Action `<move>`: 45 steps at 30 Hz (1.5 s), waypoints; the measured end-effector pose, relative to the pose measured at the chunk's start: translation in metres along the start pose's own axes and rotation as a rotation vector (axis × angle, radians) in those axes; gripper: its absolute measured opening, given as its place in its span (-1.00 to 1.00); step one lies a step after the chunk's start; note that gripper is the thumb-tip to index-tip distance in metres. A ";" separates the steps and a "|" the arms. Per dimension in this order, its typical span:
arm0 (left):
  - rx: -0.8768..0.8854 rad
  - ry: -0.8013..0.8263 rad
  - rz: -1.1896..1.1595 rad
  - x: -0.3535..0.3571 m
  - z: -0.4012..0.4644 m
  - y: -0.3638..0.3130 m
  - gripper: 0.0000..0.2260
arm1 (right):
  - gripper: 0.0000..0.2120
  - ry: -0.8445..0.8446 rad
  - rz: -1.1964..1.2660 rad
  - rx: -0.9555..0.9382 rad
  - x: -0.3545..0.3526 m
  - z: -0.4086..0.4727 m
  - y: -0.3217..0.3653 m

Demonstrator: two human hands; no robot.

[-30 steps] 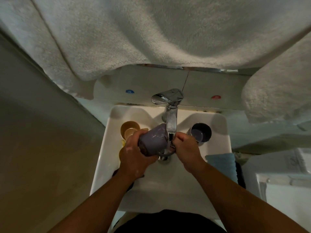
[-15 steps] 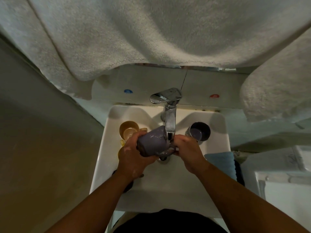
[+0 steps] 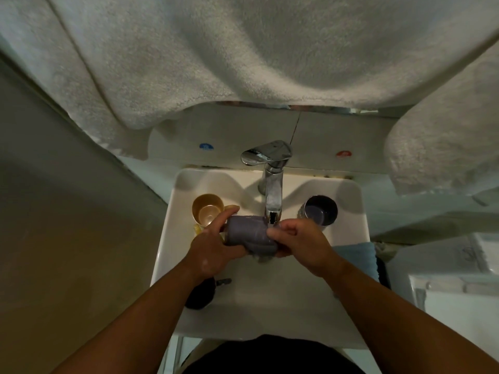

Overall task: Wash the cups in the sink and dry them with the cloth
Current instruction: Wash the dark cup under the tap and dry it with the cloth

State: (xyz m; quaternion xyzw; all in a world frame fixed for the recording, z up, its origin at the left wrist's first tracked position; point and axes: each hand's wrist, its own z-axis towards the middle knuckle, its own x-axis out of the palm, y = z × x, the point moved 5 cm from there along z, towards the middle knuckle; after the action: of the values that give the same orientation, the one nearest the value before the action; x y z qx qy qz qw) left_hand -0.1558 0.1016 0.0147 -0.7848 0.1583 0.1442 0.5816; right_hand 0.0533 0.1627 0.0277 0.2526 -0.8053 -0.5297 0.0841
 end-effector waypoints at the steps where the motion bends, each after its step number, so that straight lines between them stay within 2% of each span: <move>1: -0.004 -0.025 -0.001 0.000 0.001 -0.001 -0.18 | -0.87 -0.006 0.028 0.011 0.002 0.000 0.000; 5: -0.016 -0.074 -0.020 -0.001 0.002 -0.001 -0.22 | -0.97 0.028 0.155 0.053 0.004 -0.002 0.003; 8: -0.033 -0.063 -0.060 0.000 0.002 -0.002 -0.22 | -0.91 0.045 0.239 0.086 0.004 -0.002 0.007; 12: -0.018 -0.085 -0.050 0.004 -0.001 -0.004 -0.21 | -0.91 -0.073 0.139 0.097 0.003 0.001 0.007; 14: -0.041 -0.082 -0.056 0.004 -0.002 -0.003 -0.16 | -0.91 -0.087 0.106 0.086 0.003 0.002 0.004; 15: -0.048 -0.053 -0.043 0.005 -0.003 -0.004 -0.21 | -0.94 -0.071 0.134 0.078 0.002 0.001 0.003; 17: -0.080 0.038 -0.131 0.006 -0.007 -0.001 -0.28 | -0.91 -0.015 0.237 0.073 0.001 -0.002 -0.001; 19: -0.173 0.091 -0.322 0.009 -0.011 0.000 -0.31 | -0.83 0.005 0.303 0.084 0.001 -0.006 -0.002; 20: -0.227 0.093 -0.416 0.011 -0.013 -0.002 -0.34 | -0.79 -0.009 0.298 0.090 0.001 -0.007 -0.003; 22: -0.267 0.060 -0.432 0.017 -0.014 -0.007 -0.35 | -0.75 -0.084 0.191 0.086 0.004 -0.006 -0.005; 24: -0.262 -0.008 -0.367 0.020 -0.015 -0.010 -0.38 | -0.75 -0.183 0.080 0.060 0.007 -0.004 -0.003; 25: -0.248 -0.035 -0.315 0.022 -0.015 -0.009 -0.39 | -0.75 -0.215 0.109 0.064 0.009 -0.004 -0.004; 27: -0.221 -0.081 -0.195 0.023 -0.017 -0.003 -0.36 | -0.76 -0.191 0.222 0.066 0.013 -0.005 -0.002; 30: -0.190 -0.090 -0.147 0.026 -0.020 0.001 -0.33 | -0.85 -0.083 0.245 0.029 0.015 -0.010 0.003; 34: -0.151 -0.060 -0.105 0.027 -0.020 0.003 -0.29 | -0.74 -0.213 0.149 0.102 0.009 -0.005 -0.007; 39: -0.091 -0.091 -0.017 0.030 -0.021 0.007 -0.25 | -0.71 -0.212 0.134 0.168 0.013 -0.004 -0.012; 41: -0.111 -0.131 -0.055 0.030 -0.024 0.009 -0.24 | -0.78 -0.172 0.121 0.089 0.013 -0.006 -0.008; 43: -0.126 -0.146 -0.103 0.028 -0.025 0.011 -0.22 | -0.87 -0.064 0.122 0.006 0.015 -0.010 -0.003; 45: -0.142 -0.130 -0.121 0.026 -0.025 0.010 -0.23 | -0.88 0.003 0.181 -0.012 0.016 -0.012 -0.001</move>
State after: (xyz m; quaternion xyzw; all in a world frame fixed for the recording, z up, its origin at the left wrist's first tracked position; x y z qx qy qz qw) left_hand -0.1353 0.0726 0.0029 -0.8212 0.0619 0.1705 0.5411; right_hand 0.0451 0.1448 0.0294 0.1792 -0.8216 -0.5242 0.1345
